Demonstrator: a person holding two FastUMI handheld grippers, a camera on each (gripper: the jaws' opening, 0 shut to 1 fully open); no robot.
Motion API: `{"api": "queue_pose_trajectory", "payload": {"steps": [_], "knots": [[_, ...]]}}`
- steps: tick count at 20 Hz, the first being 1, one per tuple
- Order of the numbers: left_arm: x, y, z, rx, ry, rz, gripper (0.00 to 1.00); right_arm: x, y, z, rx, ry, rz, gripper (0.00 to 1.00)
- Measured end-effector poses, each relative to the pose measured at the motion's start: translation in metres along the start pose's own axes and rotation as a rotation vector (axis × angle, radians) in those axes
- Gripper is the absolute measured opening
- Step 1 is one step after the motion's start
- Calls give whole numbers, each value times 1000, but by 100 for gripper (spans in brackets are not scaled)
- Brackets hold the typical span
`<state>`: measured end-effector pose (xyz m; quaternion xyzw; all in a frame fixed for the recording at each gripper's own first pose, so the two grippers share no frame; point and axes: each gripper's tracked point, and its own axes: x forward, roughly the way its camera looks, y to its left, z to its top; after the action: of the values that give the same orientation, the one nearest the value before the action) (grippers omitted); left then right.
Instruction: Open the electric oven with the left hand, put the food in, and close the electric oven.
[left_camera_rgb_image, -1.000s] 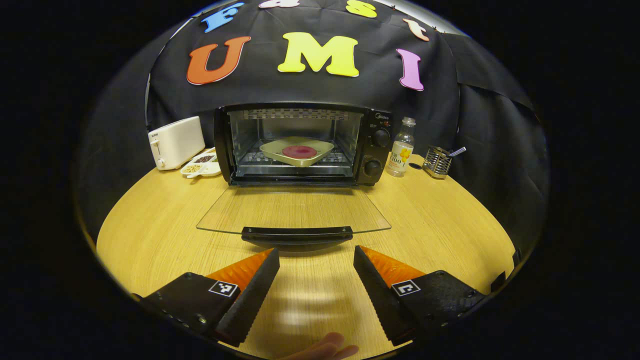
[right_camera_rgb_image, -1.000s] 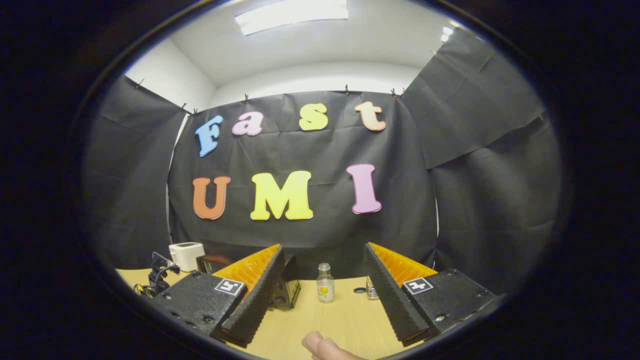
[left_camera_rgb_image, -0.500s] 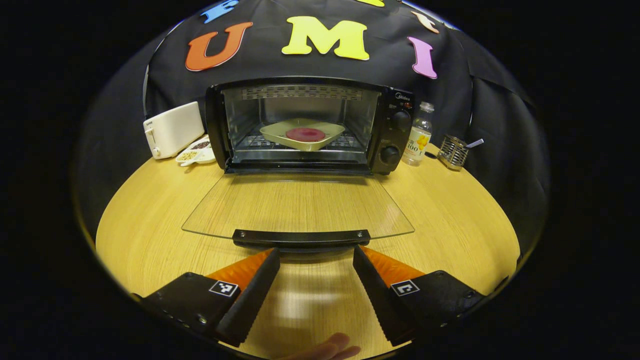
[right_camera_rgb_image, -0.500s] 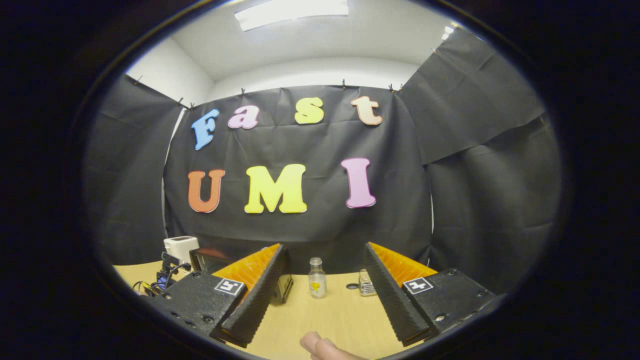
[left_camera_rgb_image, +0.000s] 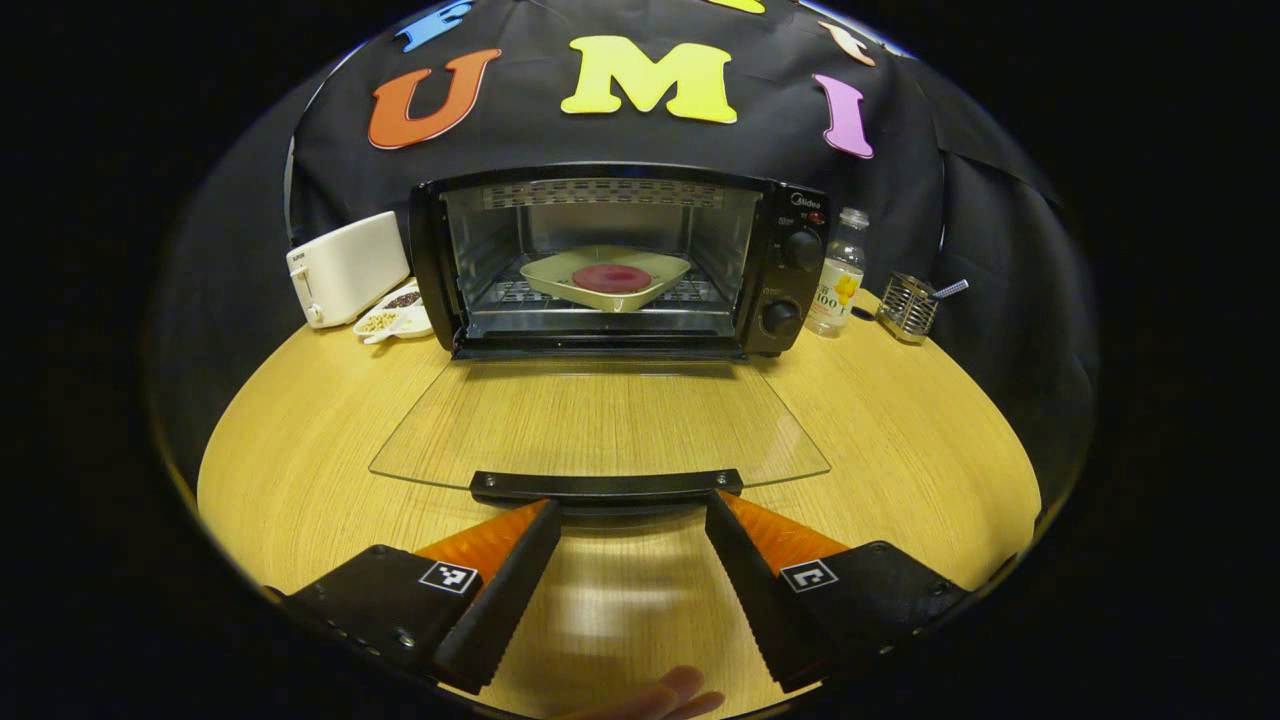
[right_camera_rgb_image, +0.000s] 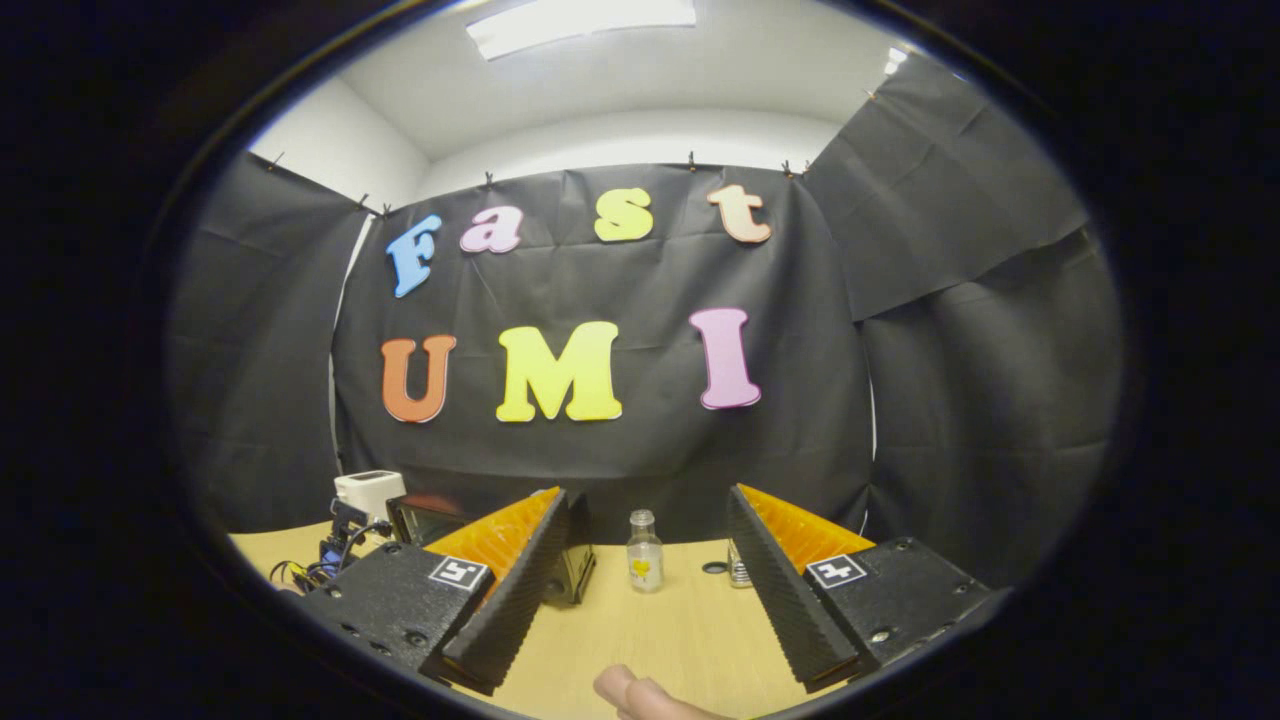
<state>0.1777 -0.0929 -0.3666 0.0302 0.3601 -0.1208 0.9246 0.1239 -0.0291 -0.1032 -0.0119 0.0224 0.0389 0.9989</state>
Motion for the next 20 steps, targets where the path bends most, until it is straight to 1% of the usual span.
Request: {"api": "queue_pose_trajectory", "payload": {"steps": [5,9,11,12,13,15,16,19,20], "knots": [[-9,0,23,52,-63,28,94,-4,7,-2,-19,3,13,100],[-14,2,46,56,-117,47,94,-11,12,-1,-43,-12,16,100],[-14,1,47,33,-111,47,94,-13,13,0,-43,-16,17,100],[-15,2,49,23,-111,49,94,-14,13,0,-42,-16,18,96],[-15,2,53,22,-119,49,94,-14,12,0,-42,-16,16,96],[-17,2,59,32,-135,48,94,-15,9,0,-40,-14,8,96],[-16,2,60,33,-133,48,94,-16,8,-1,-39,-13,4,100],[-17,3,70,32,-127,52,94,-18,8,0,-41,-14,1,100],[-18,3,73,32,-122,51,94,-20,9,2,-47,-17,4,96]]}}
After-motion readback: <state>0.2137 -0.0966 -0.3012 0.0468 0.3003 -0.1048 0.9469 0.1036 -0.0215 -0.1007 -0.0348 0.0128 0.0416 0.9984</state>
